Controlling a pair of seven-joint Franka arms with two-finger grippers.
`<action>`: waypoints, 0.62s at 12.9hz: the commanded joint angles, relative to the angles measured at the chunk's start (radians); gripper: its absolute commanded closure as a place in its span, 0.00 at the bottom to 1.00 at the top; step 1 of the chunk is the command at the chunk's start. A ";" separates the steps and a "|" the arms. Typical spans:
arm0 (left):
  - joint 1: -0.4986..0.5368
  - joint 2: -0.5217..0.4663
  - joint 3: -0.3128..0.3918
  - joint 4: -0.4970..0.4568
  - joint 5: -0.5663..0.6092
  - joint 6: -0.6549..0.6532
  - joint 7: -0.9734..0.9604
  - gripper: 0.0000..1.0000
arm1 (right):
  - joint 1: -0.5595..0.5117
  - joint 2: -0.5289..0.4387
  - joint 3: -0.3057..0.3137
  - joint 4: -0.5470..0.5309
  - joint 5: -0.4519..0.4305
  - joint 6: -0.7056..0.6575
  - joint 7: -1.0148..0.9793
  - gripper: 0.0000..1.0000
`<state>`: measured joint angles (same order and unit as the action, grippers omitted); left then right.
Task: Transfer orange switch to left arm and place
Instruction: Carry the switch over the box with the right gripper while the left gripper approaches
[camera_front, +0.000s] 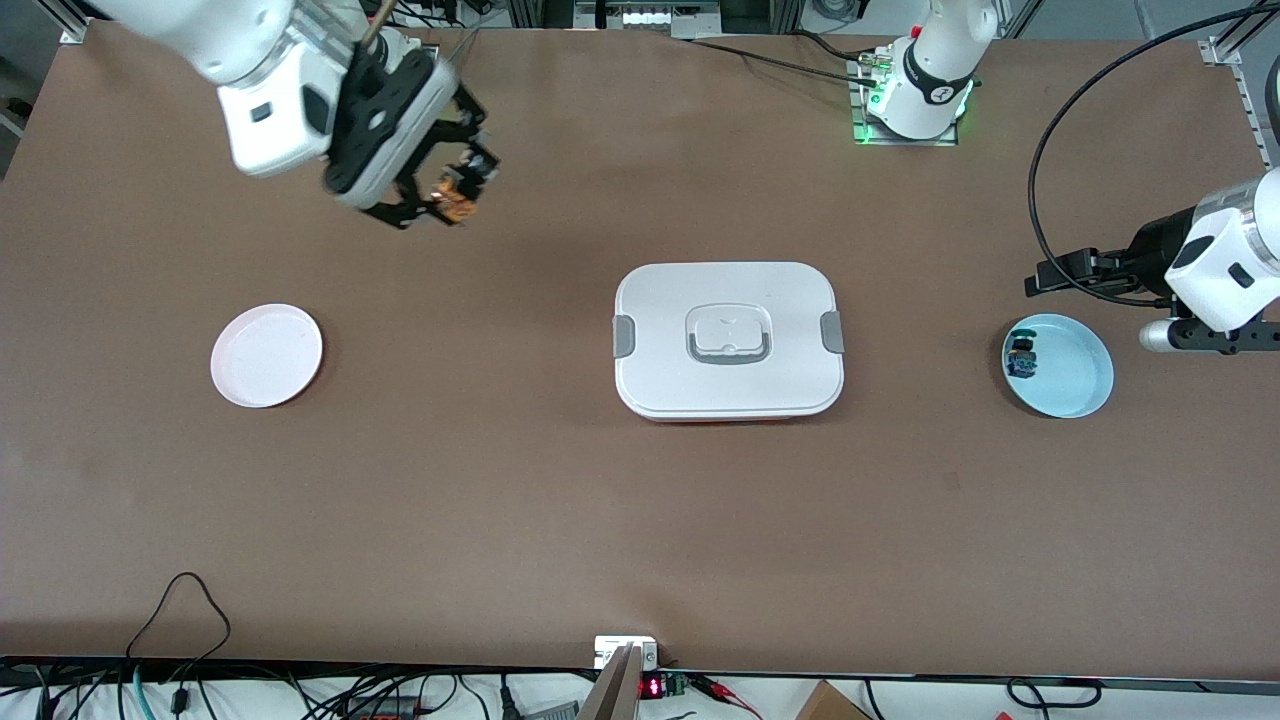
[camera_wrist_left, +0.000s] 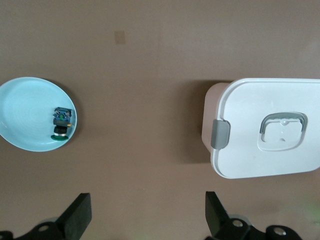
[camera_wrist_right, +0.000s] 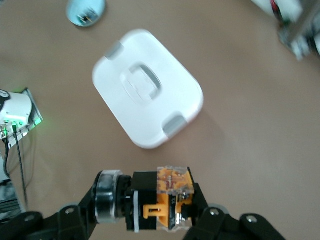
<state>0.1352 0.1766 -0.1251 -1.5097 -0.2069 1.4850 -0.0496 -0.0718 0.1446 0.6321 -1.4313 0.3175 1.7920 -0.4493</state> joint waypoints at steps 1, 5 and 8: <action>0.024 0.014 0.001 0.042 -0.118 -0.133 0.011 0.00 | 0.036 0.027 0.005 -0.069 0.159 0.179 -0.204 1.00; 0.078 0.092 0.004 0.036 -0.599 -0.258 -0.022 0.00 | 0.081 0.065 0.005 -0.090 0.474 0.279 -0.352 1.00; 0.086 0.155 0.004 0.002 -0.953 -0.270 -0.177 0.00 | 0.090 0.093 0.005 -0.100 0.647 0.316 -0.561 1.00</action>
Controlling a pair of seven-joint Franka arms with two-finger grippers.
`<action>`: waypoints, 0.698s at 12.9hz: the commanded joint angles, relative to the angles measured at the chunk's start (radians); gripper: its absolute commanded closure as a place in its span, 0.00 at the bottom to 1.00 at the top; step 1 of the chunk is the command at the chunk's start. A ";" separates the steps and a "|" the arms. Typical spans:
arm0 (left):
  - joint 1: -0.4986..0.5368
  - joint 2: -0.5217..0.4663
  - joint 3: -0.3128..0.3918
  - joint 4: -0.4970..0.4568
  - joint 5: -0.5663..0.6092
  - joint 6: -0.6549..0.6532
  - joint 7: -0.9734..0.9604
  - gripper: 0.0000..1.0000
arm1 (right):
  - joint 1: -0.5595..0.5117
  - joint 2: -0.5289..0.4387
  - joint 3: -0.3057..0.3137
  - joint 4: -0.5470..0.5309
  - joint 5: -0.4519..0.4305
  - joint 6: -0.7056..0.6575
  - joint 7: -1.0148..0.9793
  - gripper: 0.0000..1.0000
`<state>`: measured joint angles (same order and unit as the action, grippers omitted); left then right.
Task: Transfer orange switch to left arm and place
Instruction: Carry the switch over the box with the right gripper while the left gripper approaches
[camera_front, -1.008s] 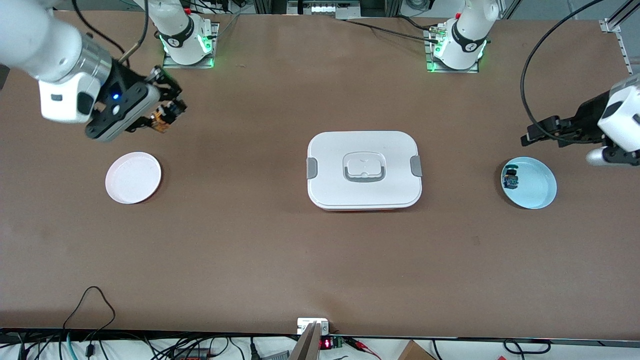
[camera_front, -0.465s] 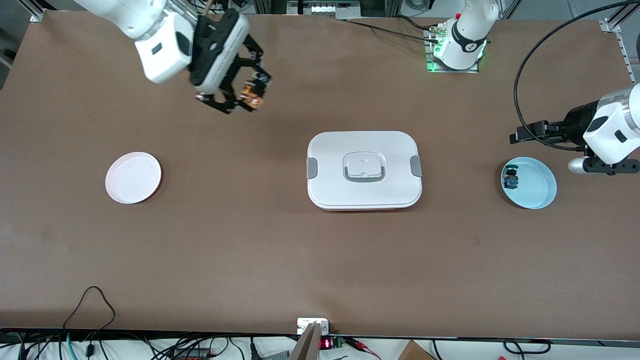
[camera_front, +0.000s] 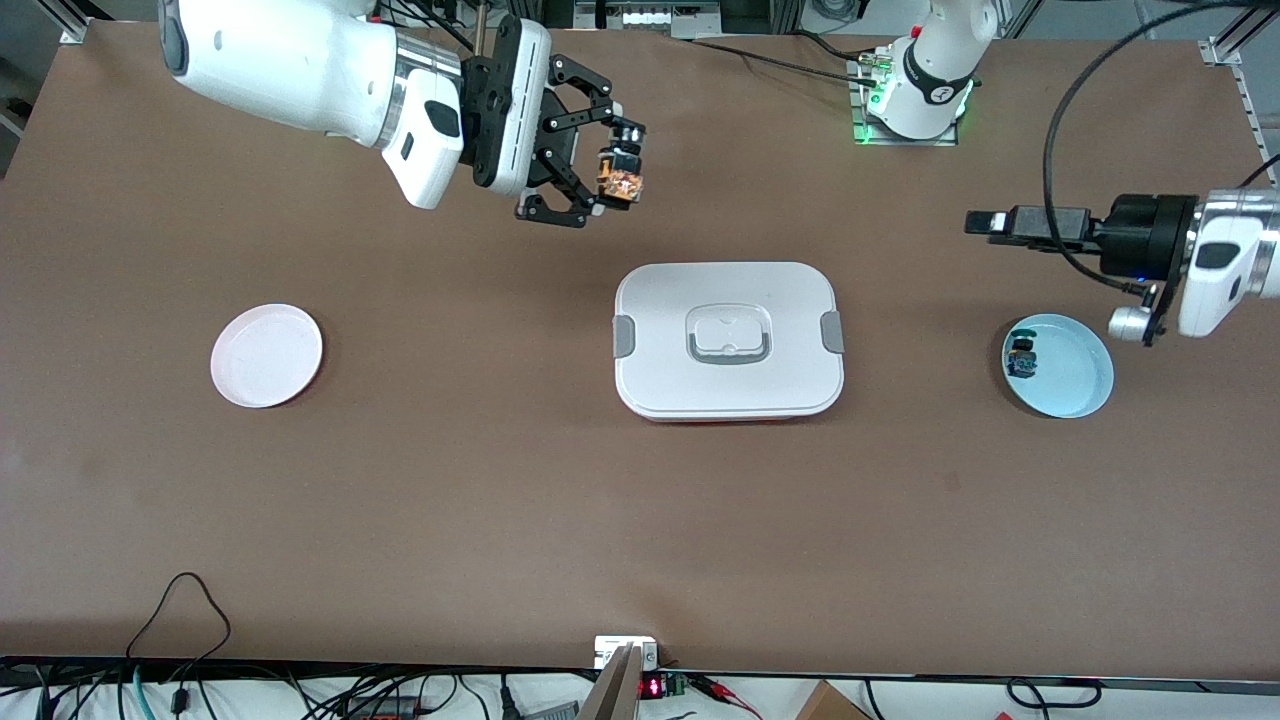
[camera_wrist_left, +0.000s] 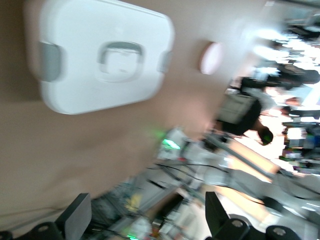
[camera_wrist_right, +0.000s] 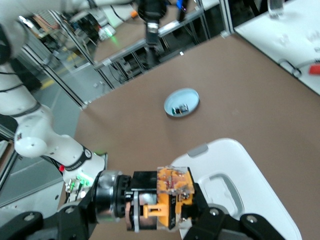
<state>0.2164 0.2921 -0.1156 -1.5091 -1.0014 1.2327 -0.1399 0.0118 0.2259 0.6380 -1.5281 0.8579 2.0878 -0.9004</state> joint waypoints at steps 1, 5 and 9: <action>0.000 0.041 -0.013 -0.003 -0.224 0.000 -0.142 0.00 | 0.007 0.016 -0.001 -0.012 0.178 0.023 -0.186 1.00; -0.106 -0.017 -0.021 -0.017 -0.324 0.149 -0.326 0.00 | 0.010 0.046 -0.001 -0.053 0.442 0.075 -0.478 1.00; -0.241 -0.169 -0.050 -0.190 -0.329 0.419 -0.343 0.00 | 0.027 0.058 -0.001 -0.107 0.692 0.110 -0.753 1.00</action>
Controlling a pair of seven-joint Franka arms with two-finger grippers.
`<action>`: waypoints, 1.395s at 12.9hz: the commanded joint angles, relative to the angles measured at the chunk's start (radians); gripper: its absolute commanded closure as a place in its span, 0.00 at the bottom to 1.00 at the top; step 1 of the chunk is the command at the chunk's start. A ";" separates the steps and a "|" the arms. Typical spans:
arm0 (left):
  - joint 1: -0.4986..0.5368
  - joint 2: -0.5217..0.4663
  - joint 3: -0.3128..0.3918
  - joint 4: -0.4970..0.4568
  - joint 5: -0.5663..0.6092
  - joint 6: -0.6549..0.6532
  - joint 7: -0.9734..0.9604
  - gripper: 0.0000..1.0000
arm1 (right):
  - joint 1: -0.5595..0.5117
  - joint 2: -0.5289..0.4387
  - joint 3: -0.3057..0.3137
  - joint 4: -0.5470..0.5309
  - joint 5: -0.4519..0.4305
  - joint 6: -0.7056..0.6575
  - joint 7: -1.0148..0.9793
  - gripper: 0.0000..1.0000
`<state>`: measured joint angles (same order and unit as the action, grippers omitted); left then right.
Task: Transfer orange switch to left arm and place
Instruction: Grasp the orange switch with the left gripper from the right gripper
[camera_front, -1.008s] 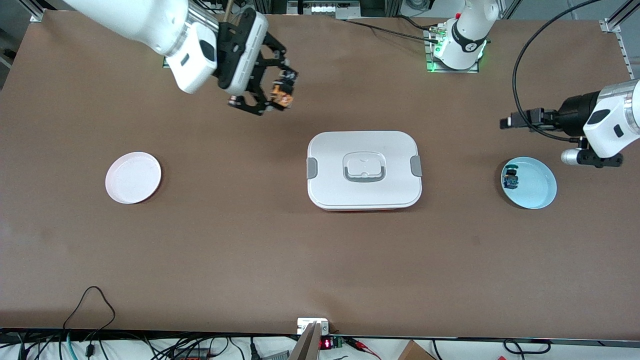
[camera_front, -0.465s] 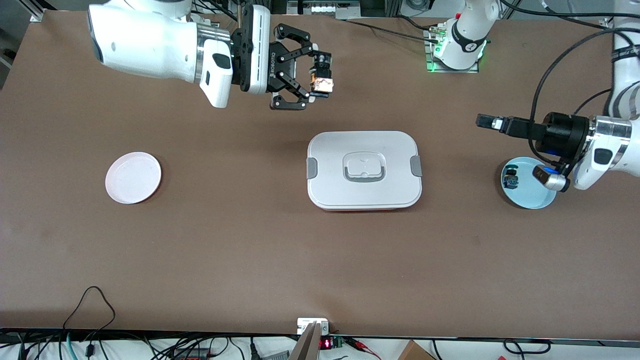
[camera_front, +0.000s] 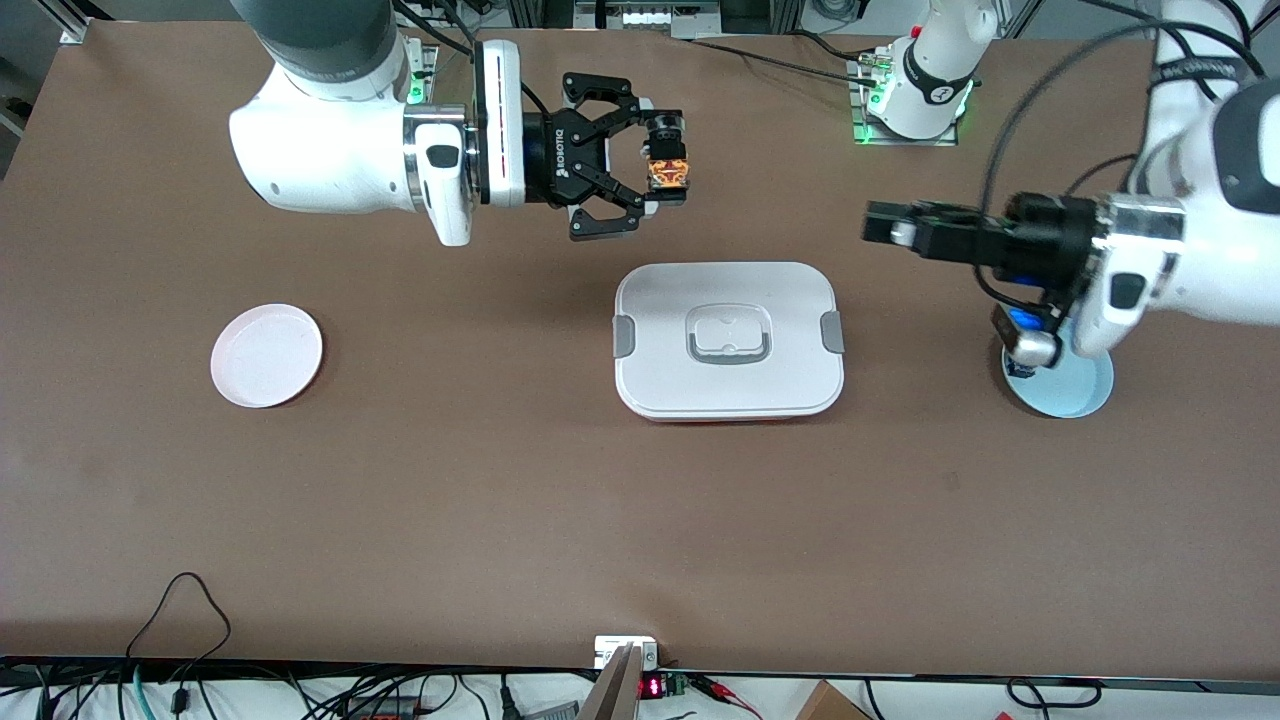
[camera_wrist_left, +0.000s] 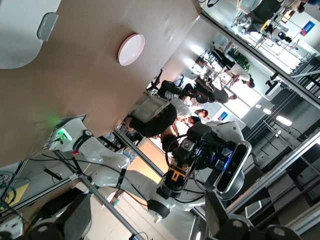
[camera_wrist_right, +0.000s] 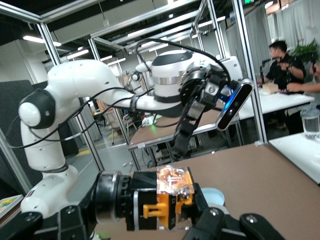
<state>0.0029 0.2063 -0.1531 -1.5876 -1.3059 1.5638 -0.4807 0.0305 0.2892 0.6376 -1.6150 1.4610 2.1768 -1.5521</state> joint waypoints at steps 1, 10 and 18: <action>-0.027 -0.085 -0.046 -0.114 -0.024 0.135 -0.009 0.00 | 0.006 -0.004 -0.001 -0.022 0.119 0.023 -0.156 1.00; -0.034 -0.094 -0.175 -0.068 -0.023 0.381 0.040 0.00 | 0.023 -0.001 -0.003 -0.043 0.180 0.097 -0.266 1.00; -0.046 -0.074 -0.204 -0.095 -0.019 0.463 0.208 0.00 | 0.037 -0.001 -0.003 -0.048 0.180 0.097 -0.264 1.00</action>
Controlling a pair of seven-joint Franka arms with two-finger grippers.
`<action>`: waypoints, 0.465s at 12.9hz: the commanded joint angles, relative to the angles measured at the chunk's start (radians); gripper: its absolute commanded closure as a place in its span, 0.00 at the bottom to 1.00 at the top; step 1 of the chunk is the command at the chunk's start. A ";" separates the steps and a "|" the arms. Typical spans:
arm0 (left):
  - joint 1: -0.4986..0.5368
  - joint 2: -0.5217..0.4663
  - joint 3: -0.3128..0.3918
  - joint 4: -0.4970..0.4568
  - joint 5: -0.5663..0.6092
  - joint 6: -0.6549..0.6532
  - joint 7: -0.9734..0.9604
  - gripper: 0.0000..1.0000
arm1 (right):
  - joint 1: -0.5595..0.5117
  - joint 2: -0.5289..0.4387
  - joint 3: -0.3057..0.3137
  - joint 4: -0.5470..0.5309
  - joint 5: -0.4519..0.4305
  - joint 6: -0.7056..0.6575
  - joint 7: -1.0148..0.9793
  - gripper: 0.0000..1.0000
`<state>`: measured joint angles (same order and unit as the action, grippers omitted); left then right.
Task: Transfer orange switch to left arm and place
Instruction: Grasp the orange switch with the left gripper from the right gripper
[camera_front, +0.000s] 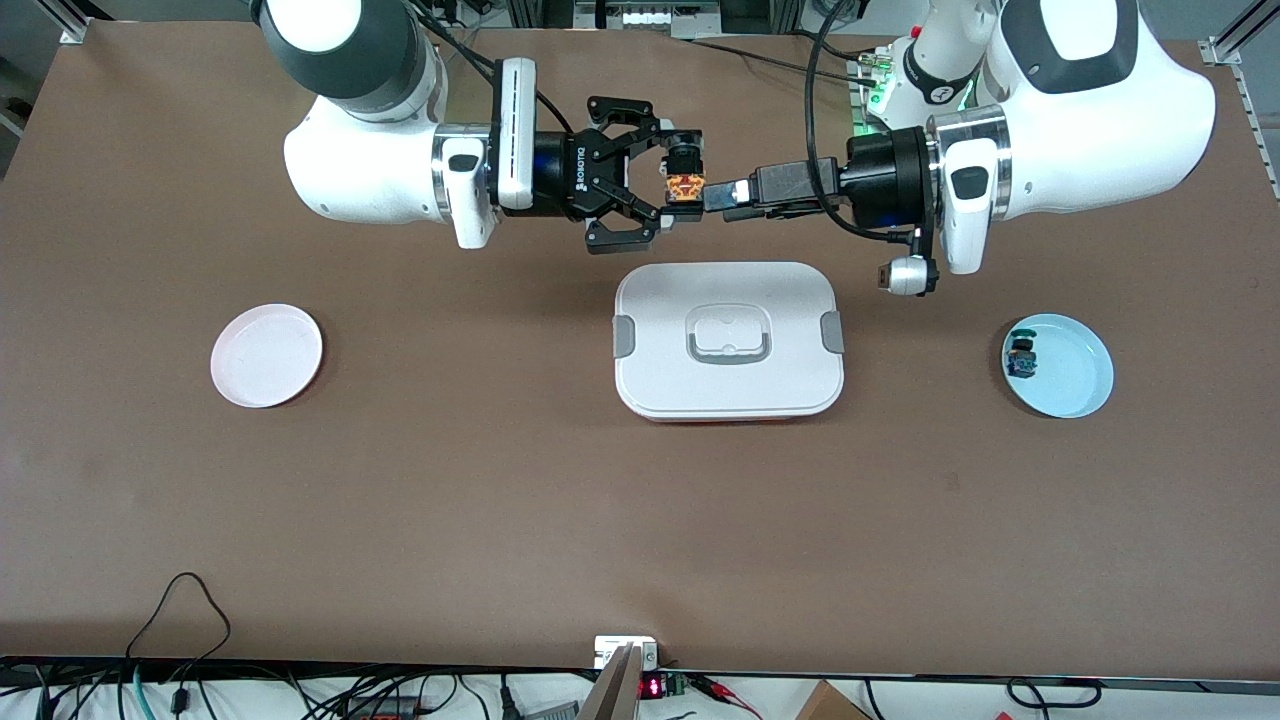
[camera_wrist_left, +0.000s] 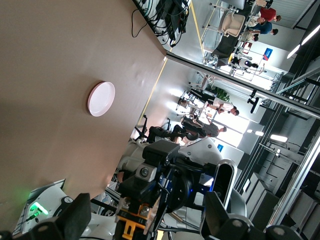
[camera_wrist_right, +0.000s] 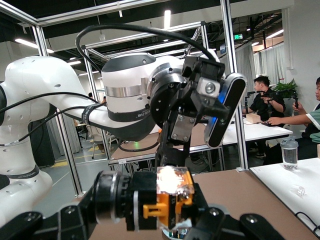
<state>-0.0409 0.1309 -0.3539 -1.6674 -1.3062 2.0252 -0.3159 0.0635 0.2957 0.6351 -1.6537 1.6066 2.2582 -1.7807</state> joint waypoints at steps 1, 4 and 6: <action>-0.004 -0.001 -0.005 -0.021 -0.019 0.000 0.041 0.00 | 0.007 -0.007 0.000 -0.008 0.035 0.018 -0.037 1.00; -0.004 -0.001 -0.020 -0.021 -0.019 -0.003 0.028 0.03 | 0.018 -0.007 0.000 -0.008 0.035 0.031 -0.036 1.00; -0.002 -0.004 -0.020 -0.021 -0.019 -0.017 0.014 0.16 | 0.019 -0.007 0.000 -0.008 0.035 0.032 -0.037 1.00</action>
<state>-0.0427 0.1351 -0.3754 -1.6821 -1.3062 2.0204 -0.3063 0.0746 0.2956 0.6353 -1.6538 1.6068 2.2692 -1.7812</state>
